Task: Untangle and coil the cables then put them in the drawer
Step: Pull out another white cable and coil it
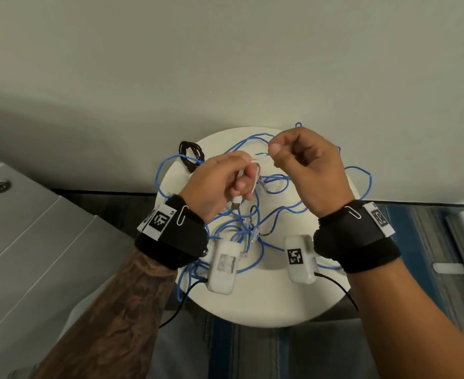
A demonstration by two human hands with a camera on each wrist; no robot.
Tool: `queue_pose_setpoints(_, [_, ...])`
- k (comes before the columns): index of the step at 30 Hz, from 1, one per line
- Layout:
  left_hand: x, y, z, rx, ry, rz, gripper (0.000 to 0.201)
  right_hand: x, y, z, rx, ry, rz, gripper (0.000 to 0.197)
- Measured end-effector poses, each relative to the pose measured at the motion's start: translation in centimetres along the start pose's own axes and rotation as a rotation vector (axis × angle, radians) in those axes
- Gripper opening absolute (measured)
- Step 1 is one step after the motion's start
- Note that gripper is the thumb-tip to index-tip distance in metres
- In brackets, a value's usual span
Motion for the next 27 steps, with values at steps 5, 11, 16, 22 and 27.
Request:
queue_pose_setpoints(5, [0.3,-0.2,-0.3,0.018,0.402,0.048,0.033,-2.5,0.6,0.7,-0.066,0.093,-0.149,0.020])
queue_pose_setpoints(11, [0.7,-0.2,-0.3,0.008,0.499,0.048,0.033,-4.0,1.1,0.6,0.008,0.254,-0.223,0.033])
queue_pose_setpoints(16, [0.7,0.0,0.1,-0.001,0.445,0.000,0.030,-3.1,0.9,0.1,0.067,0.358,-0.219,0.036])
queue_pose_setpoints(22, [1.7,-0.5,-0.4,-0.040,0.329,0.132,0.030,-3.0,1.0,0.9,0.025,0.372,-0.221,0.027])
queue_pose_setpoints(27, [3.6,-0.7,0.3,-0.142,0.413,0.270,0.031,-2.9,0.8,1.7,-0.117,0.173,-0.349,0.024])
Point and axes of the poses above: each hand's wrist, its own y-axis away from the middle knuckle, its own x-axis out of the back of the hand, z = x × y, the point moved 7 cm from there along -y, towards the middle knuckle, and after that the axes turned 12 degrees about y, right-handed, at the moved point
